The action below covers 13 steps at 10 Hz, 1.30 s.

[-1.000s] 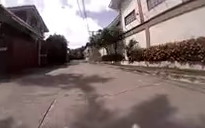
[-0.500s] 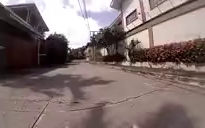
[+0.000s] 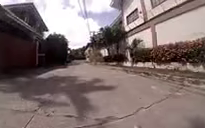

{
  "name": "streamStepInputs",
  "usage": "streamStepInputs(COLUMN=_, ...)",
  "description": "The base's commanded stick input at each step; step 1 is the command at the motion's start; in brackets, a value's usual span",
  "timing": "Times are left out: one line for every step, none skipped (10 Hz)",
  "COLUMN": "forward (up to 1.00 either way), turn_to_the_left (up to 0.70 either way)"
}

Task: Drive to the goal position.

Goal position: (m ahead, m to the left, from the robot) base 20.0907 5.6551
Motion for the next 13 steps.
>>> streamStepInputs(forward=0.7, turn_to_the_left=0.0)
streamStepInputs(forward=0.7, turn_to_the_left=0.0)
streamStepInputs(forward=0.7, turn_to_the_left=0.0)
streamStepInputs(forward=0.7, turn_to_the_left=0.0)
streamStepInputs(forward=0.7, turn_to_the_left=0.0)
streamStepInputs(forward=0.7, turn_to_the_left=0.0)
streamStepInputs(forward=0.7, turn_to_the_left=0.0)
streamStepInputs(forward=0.7, turn_to_the_left=0.0)
streamStepInputs(forward=0.7, turn_to_the_left=0.0)
streamStepInputs(forward=0.7, turn_to_the_left=0.0)
streamStepInputs(forward=0.7, turn_to_the_left=0.0)
streamStepInputs(forward=0.7, turn_to_the_left=0.0)
streamStepInputs(forward=0.7, turn_to_the_left=0.0)
